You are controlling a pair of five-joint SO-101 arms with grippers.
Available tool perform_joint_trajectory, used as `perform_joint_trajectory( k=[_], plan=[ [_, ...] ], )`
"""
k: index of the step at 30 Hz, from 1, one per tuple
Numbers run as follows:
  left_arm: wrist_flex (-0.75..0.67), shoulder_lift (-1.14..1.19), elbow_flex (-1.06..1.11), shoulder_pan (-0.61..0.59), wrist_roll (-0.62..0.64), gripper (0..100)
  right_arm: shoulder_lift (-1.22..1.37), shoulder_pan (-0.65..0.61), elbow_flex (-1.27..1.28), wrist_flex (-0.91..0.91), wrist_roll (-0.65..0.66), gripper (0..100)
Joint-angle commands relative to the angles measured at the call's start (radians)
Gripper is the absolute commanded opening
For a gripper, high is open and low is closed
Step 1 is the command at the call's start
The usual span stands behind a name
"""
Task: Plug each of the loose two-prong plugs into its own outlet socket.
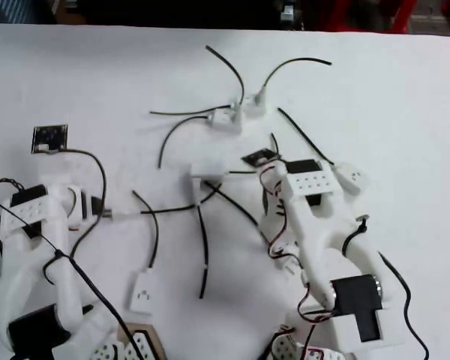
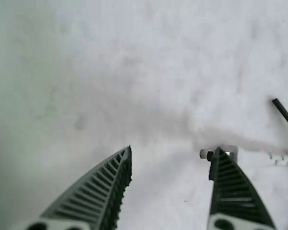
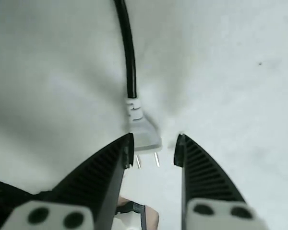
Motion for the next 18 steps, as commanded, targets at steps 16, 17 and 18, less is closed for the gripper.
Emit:
perform_joint_trajectory(
  k=[16, 17, 18],
  plan=[
    [-0.012, -0.038, -0.005, -0.008, 0.002, 26, 0.183, -0.084, 0.028, -0.054, -0.003, 2.7],
    [-0.012, -0.038, -0.005, -0.008, 0.002, 26, 0.183, -0.082, 0.028, -0.054, -0.002, 1.8],
    [-0.012, -0.038, -0.005, -0.008, 0.002, 26, 0.182, -0.082, 0.026, -0.053, 0.000, 1.5]
  ],
)
